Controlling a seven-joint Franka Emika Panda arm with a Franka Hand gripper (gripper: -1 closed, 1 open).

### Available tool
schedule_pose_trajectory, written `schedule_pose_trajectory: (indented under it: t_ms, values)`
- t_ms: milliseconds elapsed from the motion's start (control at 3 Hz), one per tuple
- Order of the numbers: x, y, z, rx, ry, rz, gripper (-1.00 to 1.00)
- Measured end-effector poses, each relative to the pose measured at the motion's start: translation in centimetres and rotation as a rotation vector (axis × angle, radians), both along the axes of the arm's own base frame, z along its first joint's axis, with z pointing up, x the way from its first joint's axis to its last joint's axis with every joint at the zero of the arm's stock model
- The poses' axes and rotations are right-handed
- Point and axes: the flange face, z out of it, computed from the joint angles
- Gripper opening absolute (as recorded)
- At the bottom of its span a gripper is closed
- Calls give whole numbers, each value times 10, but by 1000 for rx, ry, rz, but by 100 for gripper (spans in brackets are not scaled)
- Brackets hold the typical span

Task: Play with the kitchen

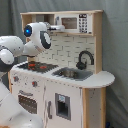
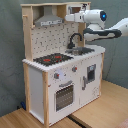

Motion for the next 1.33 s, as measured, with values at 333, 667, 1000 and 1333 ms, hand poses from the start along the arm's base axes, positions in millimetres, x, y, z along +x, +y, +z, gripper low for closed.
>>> schedule_pose_trajectory:
  t_ms: [333, 667, 1000, 1333]
  values:
    - [0, 0, 0, 1, 0, 0, -100]
    - [-5, -9, 9, -4, 36, -14, -100]
    - [-17, -11, 10, -3, 42, -5, -100]
    - [-29, -14, 12, 4, 47, 5, -100]
